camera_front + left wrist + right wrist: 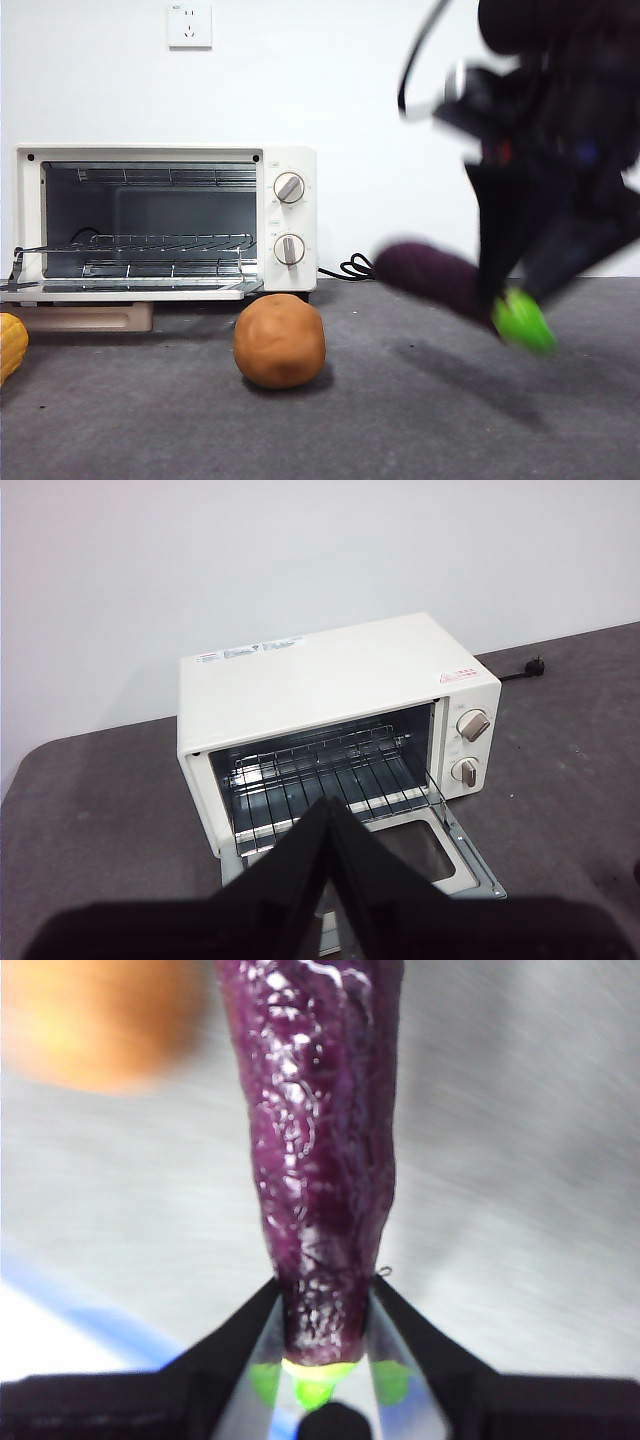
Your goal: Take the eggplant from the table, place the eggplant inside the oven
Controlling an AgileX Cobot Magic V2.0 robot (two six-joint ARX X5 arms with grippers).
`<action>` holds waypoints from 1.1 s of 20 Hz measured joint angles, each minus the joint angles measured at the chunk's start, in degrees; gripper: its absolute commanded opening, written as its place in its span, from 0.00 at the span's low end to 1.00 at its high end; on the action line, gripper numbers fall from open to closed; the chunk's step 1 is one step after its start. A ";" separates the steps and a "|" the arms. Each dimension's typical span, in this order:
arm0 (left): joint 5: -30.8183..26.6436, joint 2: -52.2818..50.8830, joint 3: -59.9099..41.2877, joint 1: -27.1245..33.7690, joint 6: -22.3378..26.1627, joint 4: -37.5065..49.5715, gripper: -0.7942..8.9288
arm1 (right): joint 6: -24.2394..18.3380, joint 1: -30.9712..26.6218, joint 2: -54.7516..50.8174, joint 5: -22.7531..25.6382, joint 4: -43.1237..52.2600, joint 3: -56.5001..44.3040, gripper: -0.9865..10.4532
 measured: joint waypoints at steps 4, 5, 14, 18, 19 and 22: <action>0.00 0.33 0.00 0.00 0.37 0.00 0.08 | 0.57 0.98 -2.40 -12.20 0.72 8.68 0.08; 0.00 0.33 0.00 0.00 0.44 0.00 0.08 | 0.70 2.19 -1.79 -12.50 0.90 11.08 0.08; 0.00 0.33 0.00 0.00 0.57 0.00 0.08 | 2.56 10.03 15.76 -17.90 3.52 26.23 0.08; 0.02 0.33 0.00 0.00 0.57 0.00 0.08 | 8.11 11.45 25.09 -24.30 10.67 31.12 0.08; 0.00 0.33 0.00 0.00 0.59 0.00 0.08 | 9.99 11.65 27.61 -25.46 12.33 32.74 0.08; 0.02 0.33 0.00 0.00 0.59 0.00 0.08 | 15.82 11.67 33.83 -27.61 17.97 37.46 0.08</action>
